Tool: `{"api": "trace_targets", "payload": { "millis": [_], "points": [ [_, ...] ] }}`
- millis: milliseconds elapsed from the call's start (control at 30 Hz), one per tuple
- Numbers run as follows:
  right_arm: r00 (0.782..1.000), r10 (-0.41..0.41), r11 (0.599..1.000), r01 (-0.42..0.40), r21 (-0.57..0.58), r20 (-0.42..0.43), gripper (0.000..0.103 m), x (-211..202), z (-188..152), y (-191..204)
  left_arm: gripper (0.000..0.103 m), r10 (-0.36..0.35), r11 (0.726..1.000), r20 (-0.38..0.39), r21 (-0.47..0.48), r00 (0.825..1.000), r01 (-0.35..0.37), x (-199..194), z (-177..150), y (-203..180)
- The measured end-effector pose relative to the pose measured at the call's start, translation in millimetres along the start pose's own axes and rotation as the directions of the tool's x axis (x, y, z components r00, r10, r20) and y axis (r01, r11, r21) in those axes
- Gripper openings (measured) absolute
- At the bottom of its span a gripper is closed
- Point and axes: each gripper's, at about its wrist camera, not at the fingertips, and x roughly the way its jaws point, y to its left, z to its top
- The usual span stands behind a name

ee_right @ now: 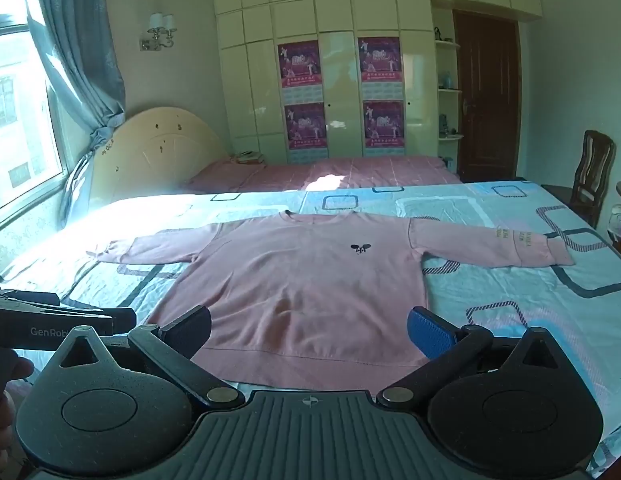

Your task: Fold small clothes

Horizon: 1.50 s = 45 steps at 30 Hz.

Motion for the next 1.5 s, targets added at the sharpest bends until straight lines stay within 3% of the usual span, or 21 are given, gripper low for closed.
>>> {"api": "trace_targets", "payload": {
  "millis": [1500],
  "points": [
    [1.0,0.011,0.999,-0.011,0.036,0.007,0.103,-1,2,-19,0.103,0.013,1.0,-0.007,-0.006,1.0,-0.013,-3,9,-12]
  ]
}}
